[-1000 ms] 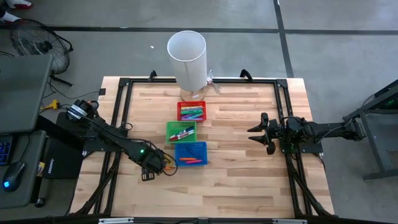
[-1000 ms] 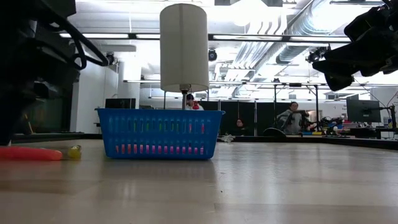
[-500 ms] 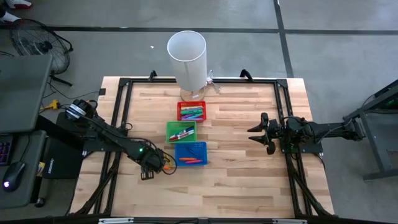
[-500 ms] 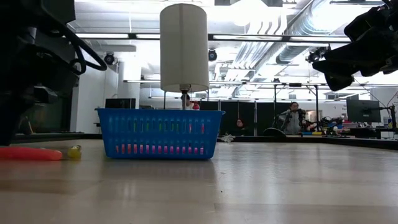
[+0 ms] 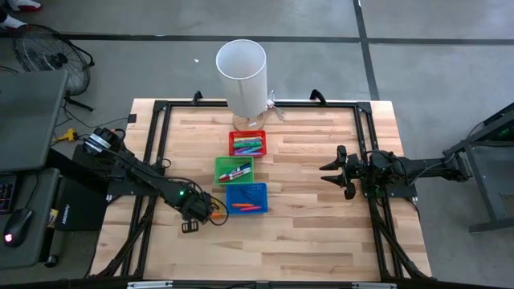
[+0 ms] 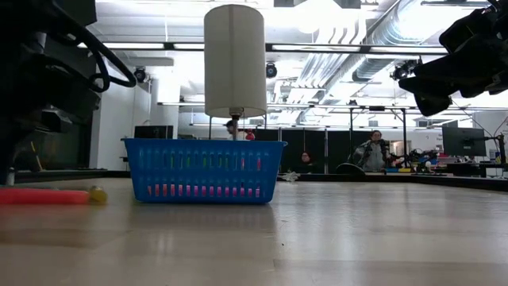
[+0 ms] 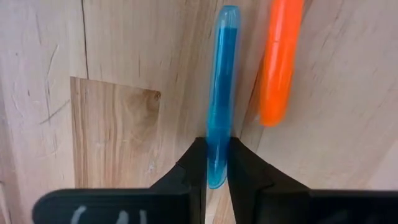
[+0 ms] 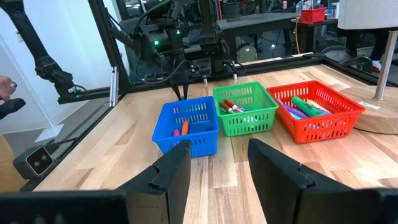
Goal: Pick & Place Markers
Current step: Put the blue pen into the blue bin
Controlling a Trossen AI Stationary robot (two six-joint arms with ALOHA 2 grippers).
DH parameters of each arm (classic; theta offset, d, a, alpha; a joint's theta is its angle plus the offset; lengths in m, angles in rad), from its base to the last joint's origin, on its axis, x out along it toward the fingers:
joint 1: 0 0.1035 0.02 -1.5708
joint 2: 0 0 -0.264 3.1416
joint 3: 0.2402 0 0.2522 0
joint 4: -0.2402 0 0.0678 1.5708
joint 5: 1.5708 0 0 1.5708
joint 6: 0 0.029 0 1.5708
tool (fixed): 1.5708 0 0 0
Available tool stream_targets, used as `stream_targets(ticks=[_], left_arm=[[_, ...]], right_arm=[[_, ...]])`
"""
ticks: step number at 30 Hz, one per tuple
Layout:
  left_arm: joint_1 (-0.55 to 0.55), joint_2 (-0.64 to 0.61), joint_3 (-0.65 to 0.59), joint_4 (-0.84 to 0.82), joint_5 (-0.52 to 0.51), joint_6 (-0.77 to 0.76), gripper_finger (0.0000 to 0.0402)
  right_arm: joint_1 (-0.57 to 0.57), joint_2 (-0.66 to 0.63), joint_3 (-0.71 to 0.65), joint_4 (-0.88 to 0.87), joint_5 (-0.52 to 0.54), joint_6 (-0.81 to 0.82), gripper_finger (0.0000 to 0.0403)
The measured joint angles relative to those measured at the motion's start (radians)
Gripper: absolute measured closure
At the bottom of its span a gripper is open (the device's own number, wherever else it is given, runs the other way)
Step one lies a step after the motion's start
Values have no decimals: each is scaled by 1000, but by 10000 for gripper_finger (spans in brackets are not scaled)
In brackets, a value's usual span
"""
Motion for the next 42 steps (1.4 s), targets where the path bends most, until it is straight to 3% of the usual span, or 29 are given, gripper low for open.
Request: stream_targets(ticks=[13,30,42], left_arm=[[0,-28,-3,-19,23,-7,364],[0,-174,-3,-21,-2,-57,366],[1,-186,166,-48,-107,-21,366]], right_arm=[[0,0,0,0,0,1,253],[0,0,0,0,0,0,253],[0,0,0,0,0,1,253]])
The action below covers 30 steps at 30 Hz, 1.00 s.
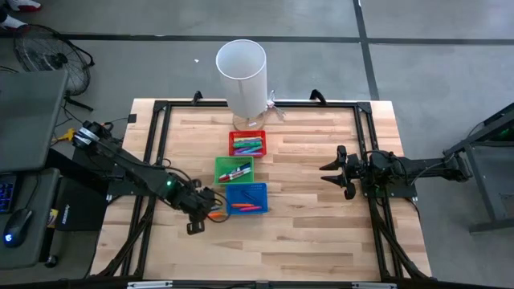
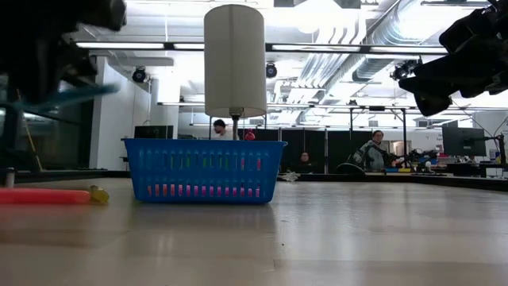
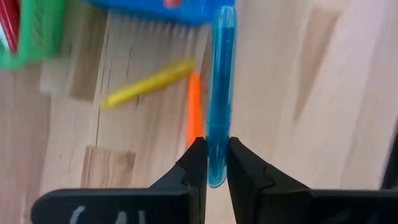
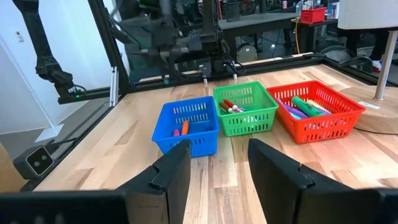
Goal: Pick & Place Markers
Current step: Put the blue pen into the blue bin
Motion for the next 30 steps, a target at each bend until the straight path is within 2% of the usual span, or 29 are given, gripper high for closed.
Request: stream_targets(ticks=[6,11,30], left_arm=[[75,16,88,-8,-19,50,366],[137,54,158,-9,4,118,366],[270,351,412,-55,21,308,366]], right_arm=[[0,0,0,0,0,0,253],[0,0,0,0,0,0,253],[0,0,0,0,0,0,253]])
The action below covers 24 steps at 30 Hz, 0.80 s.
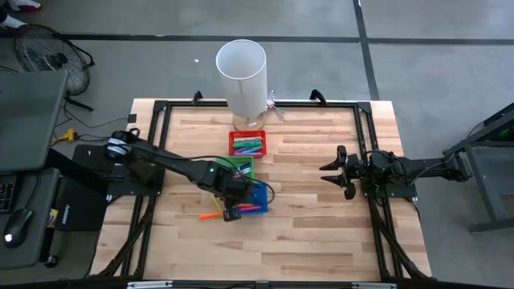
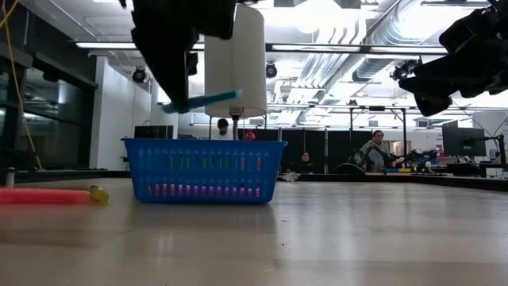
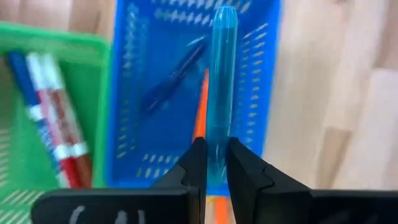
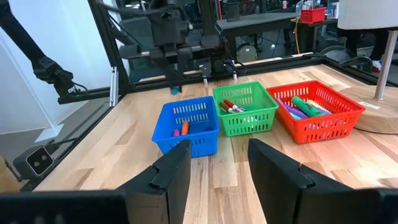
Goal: Pick & Place Markers
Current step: Put the blue pen into the blue bin
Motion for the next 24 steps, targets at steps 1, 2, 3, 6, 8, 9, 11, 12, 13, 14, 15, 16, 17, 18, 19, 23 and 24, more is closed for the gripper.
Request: stream_targets(ticks=[1,2,3,6,8,9,11,12,13,14,15,16,17,18,19,23,24], left_arm=[[5,8,7,-15,-10,2,366],[12,20,20,-15,-15,2,366],[17,34,31,-1,-18,3,366],[27,57,40,-38,-36,10,366],[33,74,48,-24,-63,13,366],[37,82,48,-26,-69,16,366],[39,98,47,-41,-67,16,366],[39,104,47,-41,-67,16,366],[39,111,47,-41,-68,16,366],[39,117,47,-43,-67,16,366],[39,124,47,-47,-66,16,366],[37,130,47,-54,-62,16,366],[37,136,47,-58,-58,16,366],[37,142,47,-53,-47,16,366],[37,147,47,-52,-41,16,365],[37,165,47,-57,-29,15,359],[37,170,47,-56,-21,15,359]], right_arm=[[0,0,0,0,0,-1,253],[0,0,0,0,0,-1,253],[0,0,0,0,0,-1,253],[0,0,0,0,0,-1,253],[0,0,0,0,0,-1,253],[0,0,0,0,0,0,253],[0,0,0,1,0,-1,253],[0,0,0,1,0,-1,253],[0,0,0,1,0,-1,253],[0,0,0,1,0,0,253],[0,-1,0,1,0,0,253],[0,-1,0,1,0,-1,253],[0,0,0,1,0,-1,253],[0,0,0,1,0,-1,253],[0,0,0,1,0,0,253],[0,0,0,1,0,0,253],[0,0,0,1,0,0,253]])
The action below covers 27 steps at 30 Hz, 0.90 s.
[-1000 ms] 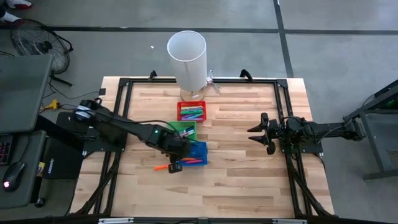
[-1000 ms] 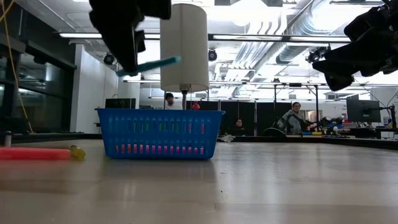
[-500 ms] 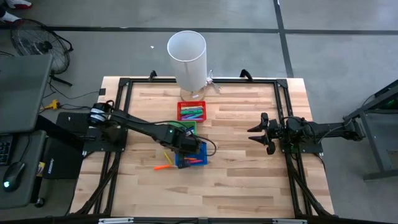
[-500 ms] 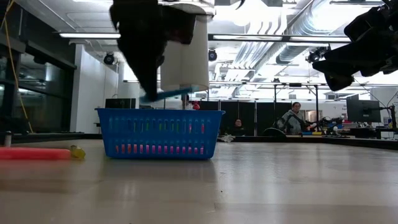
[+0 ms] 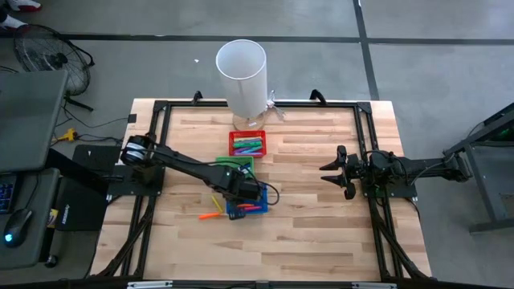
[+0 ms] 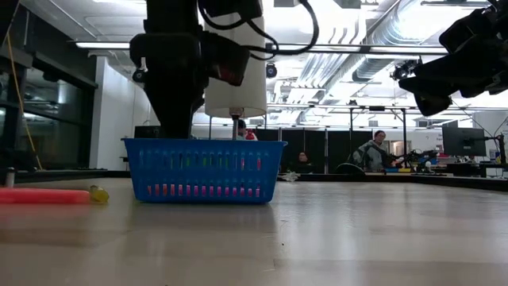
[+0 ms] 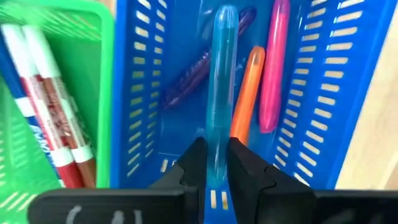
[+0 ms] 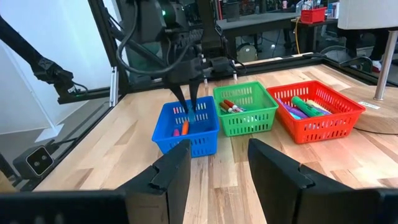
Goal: Pick & Place Markers
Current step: Put the blue pen into the blue bin, then put the orange pen into the blue bin
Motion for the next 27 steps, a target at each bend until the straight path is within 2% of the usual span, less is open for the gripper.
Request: stream_targets(ticks=[19,27], left_arm=[[0,5,-2,-6,78,18,354],[0,5,-2,-6,88,42,298]], right_arm=[[0,0,0,0,0,0,253],[0,0,0,0,0,-1,253]])
